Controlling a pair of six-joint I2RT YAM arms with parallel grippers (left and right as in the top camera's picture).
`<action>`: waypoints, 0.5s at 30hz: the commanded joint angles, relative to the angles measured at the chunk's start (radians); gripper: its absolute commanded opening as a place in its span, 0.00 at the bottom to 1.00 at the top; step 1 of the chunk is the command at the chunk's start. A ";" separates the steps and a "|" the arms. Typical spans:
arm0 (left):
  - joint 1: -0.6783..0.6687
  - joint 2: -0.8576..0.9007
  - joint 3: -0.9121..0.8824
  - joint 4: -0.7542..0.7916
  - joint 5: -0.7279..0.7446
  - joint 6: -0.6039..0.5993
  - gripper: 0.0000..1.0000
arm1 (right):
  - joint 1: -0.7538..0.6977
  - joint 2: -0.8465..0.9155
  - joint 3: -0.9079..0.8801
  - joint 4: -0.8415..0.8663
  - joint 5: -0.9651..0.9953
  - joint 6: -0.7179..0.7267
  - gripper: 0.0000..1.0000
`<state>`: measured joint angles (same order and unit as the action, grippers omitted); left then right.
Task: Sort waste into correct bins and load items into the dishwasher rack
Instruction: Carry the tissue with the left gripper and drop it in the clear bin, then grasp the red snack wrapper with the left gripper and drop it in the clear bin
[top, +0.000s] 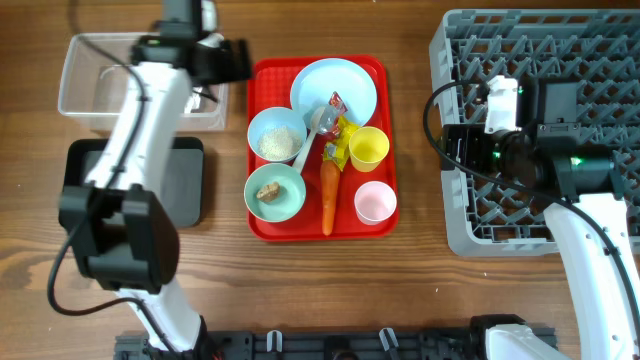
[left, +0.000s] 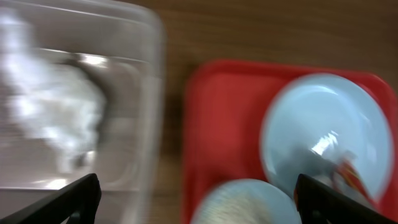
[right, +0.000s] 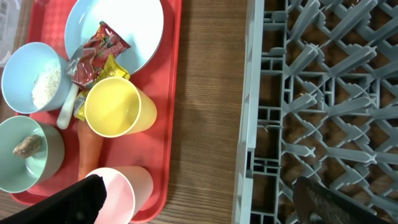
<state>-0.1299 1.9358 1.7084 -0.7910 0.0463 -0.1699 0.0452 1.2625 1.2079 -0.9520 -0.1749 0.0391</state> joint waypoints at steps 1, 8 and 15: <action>-0.174 -0.007 -0.014 -0.018 0.069 0.008 1.00 | 0.005 0.008 0.009 -0.012 0.016 -0.010 0.99; -0.336 0.084 -0.016 0.014 0.065 0.005 0.94 | 0.005 0.008 0.009 -0.026 0.016 -0.009 0.99; -0.372 0.175 -0.016 0.088 0.070 -0.003 0.82 | 0.005 0.008 0.009 -0.037 0.016 -0.010 0.99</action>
<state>-0.4980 2.0792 1.7008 -0.7147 0.1051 -0.1699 0.0452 1.2625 1.2079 -0.9844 -0.1749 0.0395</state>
